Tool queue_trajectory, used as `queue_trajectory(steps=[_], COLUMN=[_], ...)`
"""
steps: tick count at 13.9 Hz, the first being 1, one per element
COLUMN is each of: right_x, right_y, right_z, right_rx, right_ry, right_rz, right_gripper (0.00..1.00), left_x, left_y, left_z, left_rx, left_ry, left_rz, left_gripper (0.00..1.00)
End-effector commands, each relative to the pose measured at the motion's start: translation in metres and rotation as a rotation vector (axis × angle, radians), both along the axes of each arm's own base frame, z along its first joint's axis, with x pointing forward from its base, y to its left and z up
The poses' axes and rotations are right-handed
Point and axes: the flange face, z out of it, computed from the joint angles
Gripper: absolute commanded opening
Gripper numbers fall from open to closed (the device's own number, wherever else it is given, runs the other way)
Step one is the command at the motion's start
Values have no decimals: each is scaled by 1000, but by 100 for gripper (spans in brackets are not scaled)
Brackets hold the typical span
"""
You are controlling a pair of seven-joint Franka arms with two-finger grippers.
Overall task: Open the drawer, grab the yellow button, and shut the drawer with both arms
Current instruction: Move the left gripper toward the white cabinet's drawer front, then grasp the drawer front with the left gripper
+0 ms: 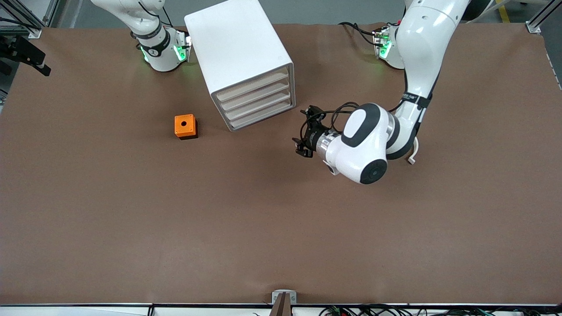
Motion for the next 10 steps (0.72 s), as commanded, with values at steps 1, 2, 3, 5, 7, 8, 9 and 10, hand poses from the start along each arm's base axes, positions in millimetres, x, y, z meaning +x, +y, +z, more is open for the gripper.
queue_trajectory(steps=[1,2,3,5,7,8,9,10], right_x=[-7,-7,-7,-7,-7,-7,-7,-7], right_y=[3,2,2,2,3,3,2,3], right_z=[2,2,3,3,3,3,3,2], right_rx=[0,0,0,0,0,0,0,0], right_ry=[-3,-3,-5,-5,-3,-3,-5,0], right_rz=[-11,-13,-13,-13,-11,-11,-13,-11], right_gripper=[100,100,100,100,100,100,100,100], left_x=[-9,-11,-15,-28,-35,-38,-42,-42], left_y=[-7,-8,-11,-18,-19,-22,-26,-26], left_z=[-1,-3,-2,-5,-18,-23,-28,-30], left_rx=[26,31,37,57,103,118,125,131], left_ry=[130,165,188,266,370,412,437,446], left_rz=[21,28,26,9,20,21,20,26], left_gripper=[100,100,100,100,100,100,100,99])
